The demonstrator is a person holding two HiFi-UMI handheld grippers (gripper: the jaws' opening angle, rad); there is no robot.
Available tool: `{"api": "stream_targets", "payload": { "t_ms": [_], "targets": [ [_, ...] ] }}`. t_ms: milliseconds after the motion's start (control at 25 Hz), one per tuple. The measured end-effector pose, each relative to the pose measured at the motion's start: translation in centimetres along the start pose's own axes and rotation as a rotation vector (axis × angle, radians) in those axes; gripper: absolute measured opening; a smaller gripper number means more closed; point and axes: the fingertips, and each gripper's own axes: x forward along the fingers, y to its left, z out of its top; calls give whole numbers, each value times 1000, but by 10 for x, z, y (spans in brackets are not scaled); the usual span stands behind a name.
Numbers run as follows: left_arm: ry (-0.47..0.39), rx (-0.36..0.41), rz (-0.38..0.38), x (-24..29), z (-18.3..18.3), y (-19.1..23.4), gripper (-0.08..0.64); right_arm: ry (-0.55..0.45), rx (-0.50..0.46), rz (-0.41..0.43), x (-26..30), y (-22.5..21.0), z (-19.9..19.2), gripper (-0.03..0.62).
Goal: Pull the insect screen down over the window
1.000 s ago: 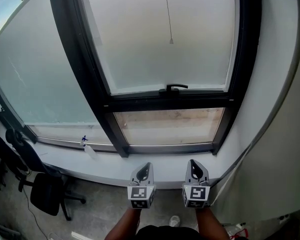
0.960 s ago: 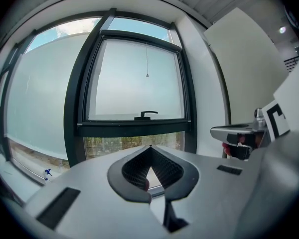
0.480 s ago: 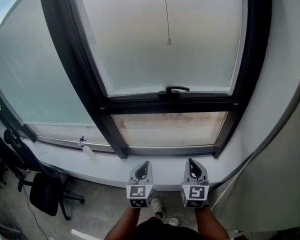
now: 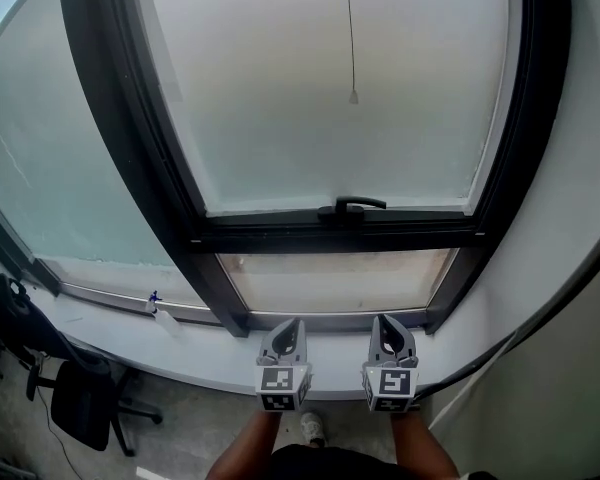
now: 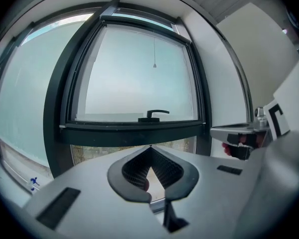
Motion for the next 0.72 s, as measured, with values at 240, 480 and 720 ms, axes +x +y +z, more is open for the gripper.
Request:
{"api": "stream_targets", "payload": {
  "t_ms": [240, 480, 720],
  "targets": [
    [-5, -64, -41, 40, 13, 22, 3, 31, 21, -41, 47, -3, 10, 3],
    [-25, -56, -71, 72, 19, 43, 3, 55, -12, -65, 80, -10, 3, 3],
    [-58, -12, -85, 101, 36, 52, 3, 31, -22, -83, 106, -17, 16, 3]
  ]
}}
